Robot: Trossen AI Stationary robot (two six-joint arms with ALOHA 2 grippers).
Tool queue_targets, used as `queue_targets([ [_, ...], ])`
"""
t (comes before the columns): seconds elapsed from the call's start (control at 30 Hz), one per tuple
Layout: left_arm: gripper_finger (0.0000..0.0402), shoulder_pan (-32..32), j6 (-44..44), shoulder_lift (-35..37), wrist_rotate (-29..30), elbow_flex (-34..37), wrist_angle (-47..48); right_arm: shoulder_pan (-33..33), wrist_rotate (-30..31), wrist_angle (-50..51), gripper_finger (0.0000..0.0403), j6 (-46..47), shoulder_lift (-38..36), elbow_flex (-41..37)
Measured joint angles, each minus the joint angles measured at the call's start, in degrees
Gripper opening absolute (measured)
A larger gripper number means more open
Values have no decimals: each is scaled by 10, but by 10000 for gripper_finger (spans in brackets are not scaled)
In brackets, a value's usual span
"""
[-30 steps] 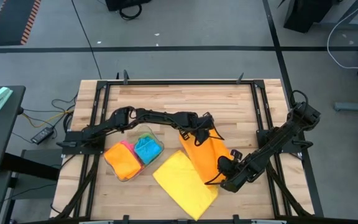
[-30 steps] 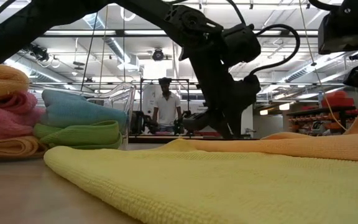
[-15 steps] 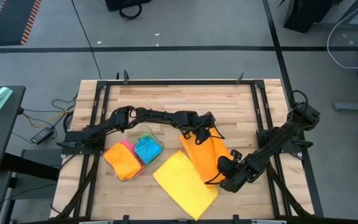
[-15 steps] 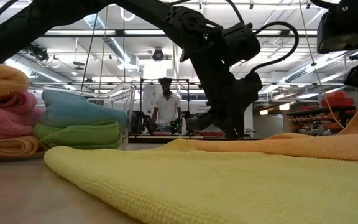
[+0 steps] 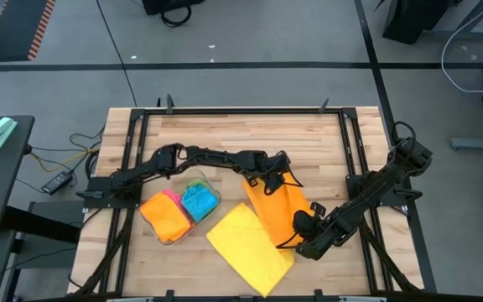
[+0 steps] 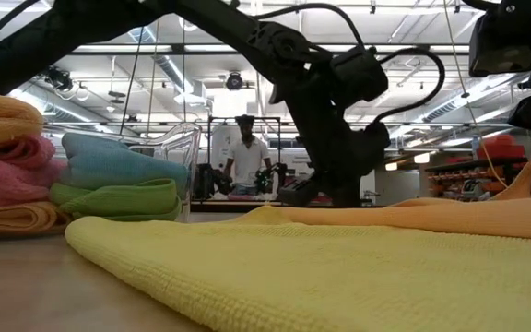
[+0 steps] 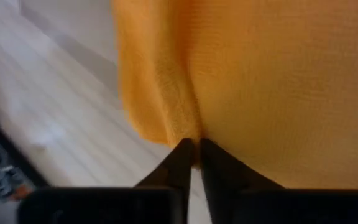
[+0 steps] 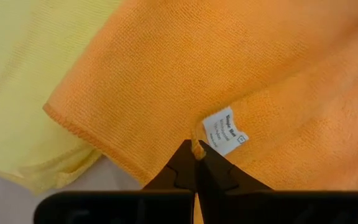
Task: Fold microfiber towels
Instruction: Fold the orange microfiber cloth
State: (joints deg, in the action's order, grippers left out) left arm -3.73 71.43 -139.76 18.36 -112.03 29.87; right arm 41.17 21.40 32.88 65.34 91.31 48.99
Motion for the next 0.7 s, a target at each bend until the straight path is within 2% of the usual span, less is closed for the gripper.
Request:
queue_targets([
  [0.1, 10, 5, 11, 0, 22, 0, -8, 0, 0, -2, 8, 0, 0, 0],
  [0.3, 6, 8, 23, 0, 79, -1, -16, 0, -6, -2, 8, -2, -2, 0],
  [0.57, 12, 19, 32, 5, 81, -2, -71, 2, -18, 31, 8, 18, -49, 0],
  [0.7, 5, 15, 23, 4, 59, -2, -75, 2, -29, 53, 8, 48, -49, 0],
])
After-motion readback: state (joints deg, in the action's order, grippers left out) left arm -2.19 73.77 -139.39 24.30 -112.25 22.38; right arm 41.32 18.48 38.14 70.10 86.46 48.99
